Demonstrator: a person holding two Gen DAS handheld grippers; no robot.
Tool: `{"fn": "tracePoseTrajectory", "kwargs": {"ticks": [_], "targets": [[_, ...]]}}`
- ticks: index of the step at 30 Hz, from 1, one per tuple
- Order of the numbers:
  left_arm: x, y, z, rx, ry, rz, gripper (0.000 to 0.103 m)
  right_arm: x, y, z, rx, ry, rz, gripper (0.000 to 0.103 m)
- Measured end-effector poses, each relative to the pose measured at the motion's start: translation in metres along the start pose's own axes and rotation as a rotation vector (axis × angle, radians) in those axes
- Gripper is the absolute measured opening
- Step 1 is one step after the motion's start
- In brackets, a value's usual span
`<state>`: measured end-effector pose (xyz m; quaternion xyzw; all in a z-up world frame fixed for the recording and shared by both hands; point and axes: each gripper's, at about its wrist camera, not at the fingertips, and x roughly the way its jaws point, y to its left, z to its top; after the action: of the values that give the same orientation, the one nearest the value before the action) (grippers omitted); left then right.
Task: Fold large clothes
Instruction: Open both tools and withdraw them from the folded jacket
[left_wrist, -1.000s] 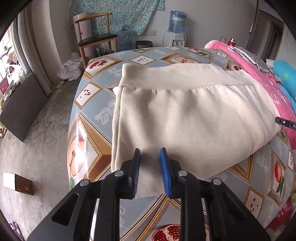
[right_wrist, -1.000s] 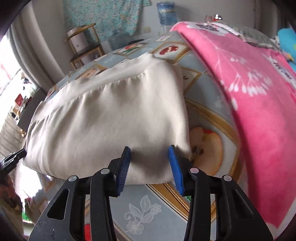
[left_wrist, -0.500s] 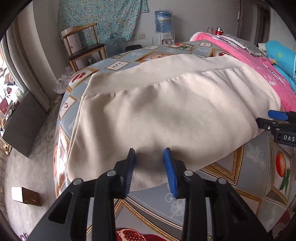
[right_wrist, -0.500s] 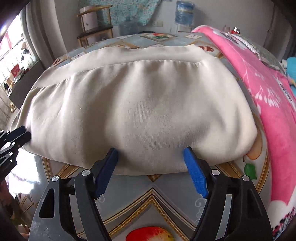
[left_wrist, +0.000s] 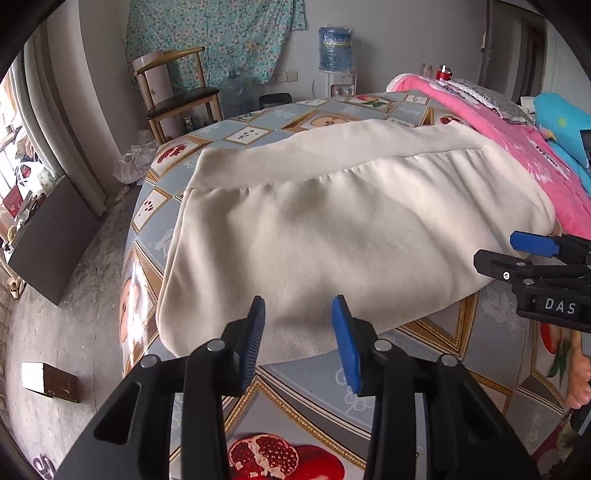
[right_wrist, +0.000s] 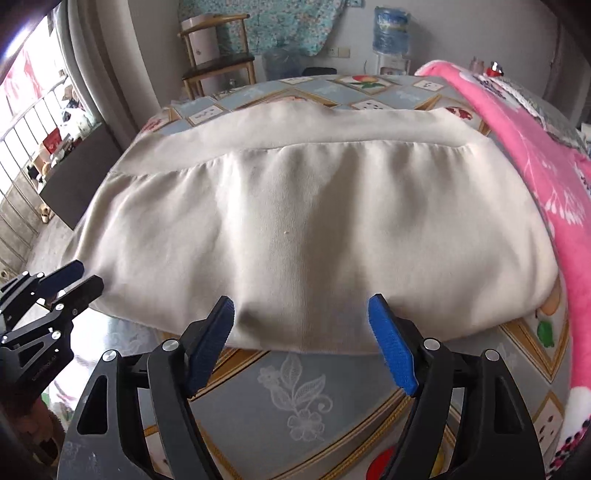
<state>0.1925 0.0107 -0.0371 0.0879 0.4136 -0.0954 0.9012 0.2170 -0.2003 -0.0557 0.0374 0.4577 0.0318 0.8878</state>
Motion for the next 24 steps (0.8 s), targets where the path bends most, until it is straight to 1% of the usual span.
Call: {"fn": "tracePoseTrajectory", "kwargs": {"ticks": [1, 2, 3, 5, 6, 9, 10, 13, 15, 16, 19, 22, 24], "targets": [[-0.009, 0.000, -0.002, 0.001, -0.020, -0.004, 0.049, -0.012, -0.001, -0.003, 0.007, -0.022, 0.013, 0.078], [-0.019, -0.001, -0.005, 0.006, -0.042, -0.004, 0.060, -0.024, -0.003, -0.006, 0.009, -0.043, 0.013, 0.083], [-0.030, -0.002, -0.009, 0.007, -0.066, 0.000, 0.064, -0.038, -0.006, -0.009, 0.011, -0.071, 0.009, 0.088], [-0.050, -0.004, -0.016, -0.004, -0.103, 0.000, 0.080, -0.062, -0.010, -0.014, 0.018, -0.119, 0.013, 0.093], [-0.059, -0.005, -0.019, -0.012, -0.120, 0.001, 0.083, -0.075, -0.013, -0.017, 0.025, -0.141, 0.011, 0.096], [-0.085, -0.005, -0.029, -0.069, -0.175, 0.020, 0.095, -0.106, -0.019, -0.025, 0.038, -0.202, -0.017, 0.096], [-0.092, -0.004, -0.031, -0.095, -0.188, 0.012, 0.098, -0.114, -0.020, -0.027, 0.046, -0.215, -0.032, 0.096], [-0.108, -0.002, -0.036, -0.161, -0.221, 0.001, 0.098, -0.136, -0.022, -0.034, 0.064, -0.265, -0.087, 0.096], [-0.114, -0.004, -0.037, -0.171, -0.224, 0.007, 0.098, -0.149, -0.020, -0.039, 0.065, -0.311, -0.152, 0.096], [-0.117, -0.006, -0.039, -0.170, -0.230, 0.007, 0.098, -0.154, -0.019, -0.042, 0.060, -0.329, -0.168, 0.096], [-0.123, -0.010, -0.039, -0.163, -0.254, 0.008, 0.098, -0.164, -0.022, -0.047, 0.062, -0.356, -0.185, 0.096], [-0.127, -0.015, -0.037, -0.153, -0.277, 0.044, 0.098, -0.167, -0.023, -0.051, 0.044, -0.372, -0.208, 0.096], [-0.125, -0.020, -0.035, -0.150, -0.275, 0.113, 0.098, -0.166, -0.022, -0.052, 0.022, -0.366, -0.243, 0.096]]}}
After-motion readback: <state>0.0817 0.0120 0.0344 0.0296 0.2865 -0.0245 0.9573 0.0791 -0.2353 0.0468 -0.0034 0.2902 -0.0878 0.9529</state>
